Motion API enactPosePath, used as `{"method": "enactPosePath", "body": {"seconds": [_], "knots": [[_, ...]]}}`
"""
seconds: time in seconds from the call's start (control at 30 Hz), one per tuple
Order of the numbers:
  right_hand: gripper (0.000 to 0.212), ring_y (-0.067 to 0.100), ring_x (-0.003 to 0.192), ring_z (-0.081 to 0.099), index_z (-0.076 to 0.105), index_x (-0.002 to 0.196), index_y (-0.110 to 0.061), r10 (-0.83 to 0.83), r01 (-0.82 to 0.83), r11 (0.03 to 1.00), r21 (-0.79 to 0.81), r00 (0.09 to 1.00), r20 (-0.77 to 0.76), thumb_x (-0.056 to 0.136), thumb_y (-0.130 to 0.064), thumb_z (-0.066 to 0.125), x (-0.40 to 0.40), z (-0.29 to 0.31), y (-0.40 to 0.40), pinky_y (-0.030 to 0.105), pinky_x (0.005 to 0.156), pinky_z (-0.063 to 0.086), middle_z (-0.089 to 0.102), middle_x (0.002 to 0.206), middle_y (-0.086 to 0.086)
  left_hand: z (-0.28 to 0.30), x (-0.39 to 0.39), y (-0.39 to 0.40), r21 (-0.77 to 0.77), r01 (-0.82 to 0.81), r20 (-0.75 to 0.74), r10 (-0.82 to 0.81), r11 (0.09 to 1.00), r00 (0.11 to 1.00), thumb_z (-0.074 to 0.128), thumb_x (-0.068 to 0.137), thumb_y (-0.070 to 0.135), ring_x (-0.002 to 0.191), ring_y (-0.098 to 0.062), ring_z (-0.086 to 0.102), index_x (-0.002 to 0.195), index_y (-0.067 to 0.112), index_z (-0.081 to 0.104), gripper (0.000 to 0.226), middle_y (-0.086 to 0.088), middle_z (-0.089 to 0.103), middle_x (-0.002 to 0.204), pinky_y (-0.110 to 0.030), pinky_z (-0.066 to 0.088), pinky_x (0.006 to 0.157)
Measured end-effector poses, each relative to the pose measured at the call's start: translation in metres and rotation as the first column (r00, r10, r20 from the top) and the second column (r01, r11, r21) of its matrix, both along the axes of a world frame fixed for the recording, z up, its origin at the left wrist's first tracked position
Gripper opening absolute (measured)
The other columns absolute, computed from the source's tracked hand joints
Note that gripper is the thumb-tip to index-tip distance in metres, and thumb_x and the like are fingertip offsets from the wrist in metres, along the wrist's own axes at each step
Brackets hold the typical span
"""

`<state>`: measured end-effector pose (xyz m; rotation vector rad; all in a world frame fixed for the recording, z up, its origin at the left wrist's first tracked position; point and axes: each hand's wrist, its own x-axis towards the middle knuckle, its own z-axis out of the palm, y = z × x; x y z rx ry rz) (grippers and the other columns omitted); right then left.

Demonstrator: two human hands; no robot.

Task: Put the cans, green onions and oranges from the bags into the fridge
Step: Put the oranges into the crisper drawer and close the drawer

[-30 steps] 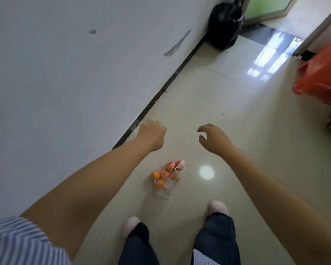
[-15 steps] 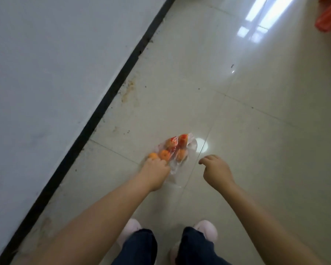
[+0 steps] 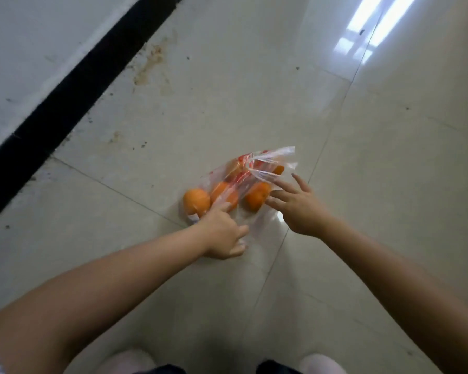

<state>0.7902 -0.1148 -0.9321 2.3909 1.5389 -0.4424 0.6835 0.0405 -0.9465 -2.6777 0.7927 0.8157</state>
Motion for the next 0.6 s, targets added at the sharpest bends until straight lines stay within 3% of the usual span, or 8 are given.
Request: {"method": "enactPosePath", "body": {"seconds": [0.07,0.1,0.17,0.23,0.33,0.43,0.5,0.6], "knots": [[0.043,0.021,0.136,0.038,0.050,0.129,-0.019,-0.081,0.068,0.989,-0.129,0.992,-0.094,0.087,-0.015,0.050,-0.003,-0.009,0.002,0.047,0.116,-0.002,0.059,0.129,0.003,-0.005,-0.005,0.016,-0.029,-0.129,0.078,0.131,0.991,0.988,0.027,0.099,0.044,0.113,-0.030,0.060,0.109,0.012,0.062,0.050,-0.018,0.069,0.109,-0.037,0.029,0.108],[0.041,0.020,0.136,0.036,0.046,0.133,-0.020,-0.099,0.076,0.981,-0.181,0.988,-0.118,0.092,-0.016,0.042,-0.003,-0.016,0.002,0.046,0.117,-0.007,0.056,0.132,0.003,-0.006,-0.005,0.026,-0.083,-0.206,0.126,0.215,0.975,0.968,0.031,0.095,0.044,0.095,-0.029,0.068,0.091,0.013,0.071,0.051,-0.017,0.074,0.093,-0.034,0.043,0.095],[0.037,0.019,0.131,0.042,0.051,0.127,-0.020,-0.112,0.073,0.968,-0.240,0.982,-0.153,0.093,-0.018,0.038,-0.004,-0.025,0.002,0.043,0.119,-0.003,0.059,0.127,0.002,-0.014,-0.012,0.046,-0.235,-0.245,0.289,0.308,0.941,0.907,0.036,0.081,0.043,0.049,-0.022,0.066,0.056,0.014,0.071,0.053,-0.011,0.073,0.064,-0.024,0.052,0.060],[0.032,0.019,0.123,0.049,0.060,0.116,-0.017,-0.150,0.089,0.949,-0.302,0.971,-0.184,0.092,-0.020,0.038,-0.004,-0.034,0.000,0.039,0.119,0.004,0.062,0.120,0.003,-0.030,-0.021,0.061,-0.327,-0.235,0.409,0.361,0.915,0.838,0.033,0.082,0.045,0.040,-0.020,0.061,0.061,0.015,0.076,0.057,-0.005,0.072,0.061,-0.019,0.047,0.048],[0.032,0.019,0.119,0.051,0.061,0.114,-0.016,-0.148,0.061,0.931,-0.359,0.964,-0.219,0.092,-0.025,0.039,-0.010,-0.046,-0.007,0.035,0.117,0.014,0.062,0.119,0.003,-0.047,-0.040,0.078,-0.414,-0.208,0.466,0.402,0.886,0.788,0.032,0.090,0.043,0.049,-0.023,0.061,0.051,0.011,0.071,0.064,-0.004,0.064,0.055,-0.029,0.038,0.061],[0.037,0.020,0.107,0.057,0.066,0.107,-0.013,-0.160,0.051,0.931,-0.362,0.947,-0.278,0.094,-0.033,0.038,-0.015,-0.048,-0.012,0.031,0.105,0.036,0.066,0.113,0.005,-0.053,-0.056,0.079,-0.557,-0.009,0.501,0.345,0.830,0.794,0.034,0.095,0.035,0.062,-0.026,0.061,0.053,0.010,0.064,0.057,-0.008,0.062,0.056,-0.034,0.039,0.079],[0.037,0.019,0.092,0.064,0.070,0.096,-0.012,-0.159,0.099,0.971,-0.216,0.948,-0.277,0.094,-0.034,0.041,-0.013,-0.038,-0.007,0.028,0.088,0.051,0.071,0.100,0.004,-0.047,-0.050,0.072,-0.655,0.015,0.505,0.424,0.756,0.752,0.038,0.094,0.042,0.081,-0.026,0.055,0.072,0.008,0.061,0.047,-0.012,0.065,0.063,-0.037,0.038,0.089],[0.030,0.015,0.067,0.064,0.070,0.063,-0.011,-0.049,0.062,0.901,0.429,0.998,-0.041,0.081,-0.028,0.053,-0.006,-0.026,0.001,0.019,0.058,0.049,0.071,0.067,0.004,-0.030,-0.022,0.061,-0.771,0.003,0.499,0.601,0.637,0.624,0.033,0.095,0.049,0.090,-0.024,0.046,0.092,0.010,0.049,0.043,-0.017,0.068,0.074,-0.035,0.036,0.088]]}}
